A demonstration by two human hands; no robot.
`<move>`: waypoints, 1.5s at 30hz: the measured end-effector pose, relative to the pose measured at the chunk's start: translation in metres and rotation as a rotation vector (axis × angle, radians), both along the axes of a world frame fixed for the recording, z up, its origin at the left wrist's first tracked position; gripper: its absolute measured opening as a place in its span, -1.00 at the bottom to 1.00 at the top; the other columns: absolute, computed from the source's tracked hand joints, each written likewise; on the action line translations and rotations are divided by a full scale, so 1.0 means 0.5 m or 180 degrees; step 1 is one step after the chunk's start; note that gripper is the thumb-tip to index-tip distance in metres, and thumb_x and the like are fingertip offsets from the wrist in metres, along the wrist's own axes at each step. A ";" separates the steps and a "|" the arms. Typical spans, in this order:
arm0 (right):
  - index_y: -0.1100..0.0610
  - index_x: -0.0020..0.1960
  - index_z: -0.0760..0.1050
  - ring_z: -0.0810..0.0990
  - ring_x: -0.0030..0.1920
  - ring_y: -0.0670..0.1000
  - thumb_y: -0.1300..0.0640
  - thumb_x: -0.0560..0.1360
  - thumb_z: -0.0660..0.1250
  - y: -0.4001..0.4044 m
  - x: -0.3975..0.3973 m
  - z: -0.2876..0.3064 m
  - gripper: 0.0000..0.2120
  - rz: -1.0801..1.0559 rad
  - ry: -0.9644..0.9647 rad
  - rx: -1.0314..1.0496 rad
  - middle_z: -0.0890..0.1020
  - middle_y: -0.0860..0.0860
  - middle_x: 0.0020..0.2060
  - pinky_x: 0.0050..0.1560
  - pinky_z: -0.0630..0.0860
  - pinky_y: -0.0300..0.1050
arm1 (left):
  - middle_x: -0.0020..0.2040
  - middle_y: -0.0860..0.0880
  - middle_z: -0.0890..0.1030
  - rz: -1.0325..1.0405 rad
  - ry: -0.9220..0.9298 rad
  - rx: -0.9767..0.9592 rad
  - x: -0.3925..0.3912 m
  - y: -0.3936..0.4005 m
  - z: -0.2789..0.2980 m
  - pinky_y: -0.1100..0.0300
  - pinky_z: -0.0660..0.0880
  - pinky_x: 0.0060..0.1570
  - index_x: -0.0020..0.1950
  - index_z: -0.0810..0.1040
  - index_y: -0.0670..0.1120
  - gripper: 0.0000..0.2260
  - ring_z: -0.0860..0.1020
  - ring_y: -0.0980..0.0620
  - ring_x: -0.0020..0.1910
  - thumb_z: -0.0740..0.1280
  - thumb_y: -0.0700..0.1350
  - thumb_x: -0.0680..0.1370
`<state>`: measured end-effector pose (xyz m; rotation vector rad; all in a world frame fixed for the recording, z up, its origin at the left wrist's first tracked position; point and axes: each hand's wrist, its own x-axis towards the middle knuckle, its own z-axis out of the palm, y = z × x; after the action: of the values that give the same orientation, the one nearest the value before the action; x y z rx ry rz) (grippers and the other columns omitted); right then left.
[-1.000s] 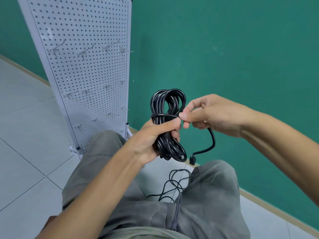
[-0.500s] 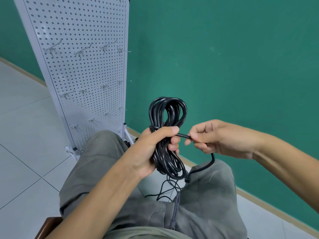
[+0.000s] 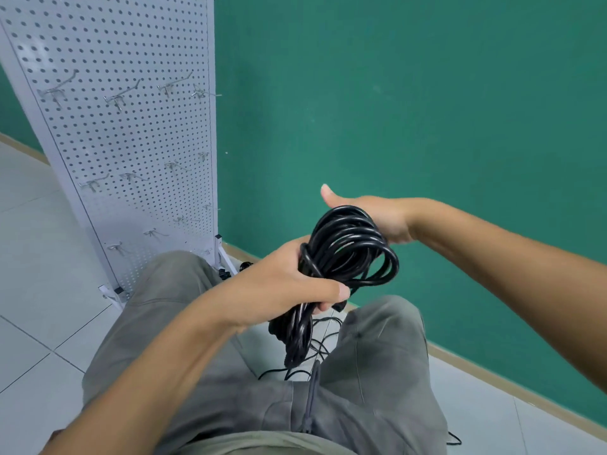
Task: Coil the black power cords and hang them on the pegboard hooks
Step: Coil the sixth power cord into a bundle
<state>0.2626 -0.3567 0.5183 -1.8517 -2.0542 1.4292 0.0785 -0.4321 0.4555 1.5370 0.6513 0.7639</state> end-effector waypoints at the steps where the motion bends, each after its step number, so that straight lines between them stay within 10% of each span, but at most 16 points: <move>1: 0.14 -0.17 0.60 0.68 -0.28 -0.03 -0.36 0.64 -0.18 0.009 -0.006 0.011 -0.23 0.0041 -0.0114 -0.0012 0.71 0.01 -0.31 -0.14 0.61 -0.13 | -0.33 -0.07 0.50 -0.0102 0.0113 0.0006 0.000 0.008 0.000 0.16 0.44 -0.24 -0.08 0.41 -0.13 -0.78 0.44 0.01 -0.33 0.41 -0.36 0.55; 5: 0.24 -0.06 0.51 0.61 -0.48 -0.04 -0.39 0.61 -0.29 0.038 -0.040 0.047 -0.16 0.0280 -0.0663 -0.0231 0.65 0.03 -0.43 -0.42 0.50 -0.28 | -0.28 -0.12 0.48 -0.0701 0.0518 0.0097 0.002 0.045 0.004 0.15 0.42 -0.23 -0.07 0.43 -0.19 -0.81 0.42 -0.02 -0.30 0.44 -0.24 0.53; 19: 0.22 0.04 0.58 0.34 -0.47 0.04 -0.41 0.63 -0.12 0.064 -0.137 0.112 -0.22 0.0768 -0.1829 0.0371 0.56 0.11 -0.36 -0.33 0.31 -0.11 | -0.25 -0.10 0.54 -0.1236 0.1447 -0.0323 0.050 0.127 -0.010 0.10 0.43 -0.21 -0.13 0.54 -0.12 -0.71 0.44 -0.10 -0.26 0.52 0.07 0.49; 30: 0.29 0.02 0.62 0.41 -0.49 -0.05 0.05 0.66 0.27 -0.030 -0.103 0.123 -0.69 0.0912 -0.1285 0.1478 0.71 0.11 -0.27 -0.42 0.40 -0.29 | -0.31 -0.08 0.54 -0.0031 0.0081 -0.1090 0.034 0.111 -0.075 0.09 0.39 -0.23 -0.17 0.50 -0.09 -0.85 0.45 0.01 -0.37 0.46 -0.20 0.51; 36: 0.25 -0.20 0.61 0.39 -0.44 0.00 -0.04 0.59 0.39 -0.058 -0.083 0.117 -0.64 0.0622 -0.1064 0.1729 0.68 0.25 -0.26 -0.37 0.34 -0.19 | -0.31 -0.06 0.56 0.1010 -0.0953 -0.1375 0.021 0.094 -0.086 0.10 0.41 -0.20 -0.07 0.51 -0.10 -0.83 0.49 0.02 -0.37 0.47 -0.21 0.43; 45: 0.13 -0.10 0.54 0.32 -0.47 -0.04 0.04 0.58 0.42 -0.086 -0.054 0.039 -0.82 0.0167 0.0241 0.1325 0.55 0.02 -0.44 -0.40 0.28 -0.23 | -0.30 -0.01 0.51 0.0547 -0.2218 -0.1883 -0.003 0.044 -0.054 0.19 0.52 -0.19 -0.08 0.53 -0.12 -0.89 0.47 0.09 -0.40 0.39 -0.18 0.43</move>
<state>0.2355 -0.3997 0.5379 -1.5630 -2.1683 0.9630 0.0768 -0.4099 0.4287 0.6151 0.4230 1.0484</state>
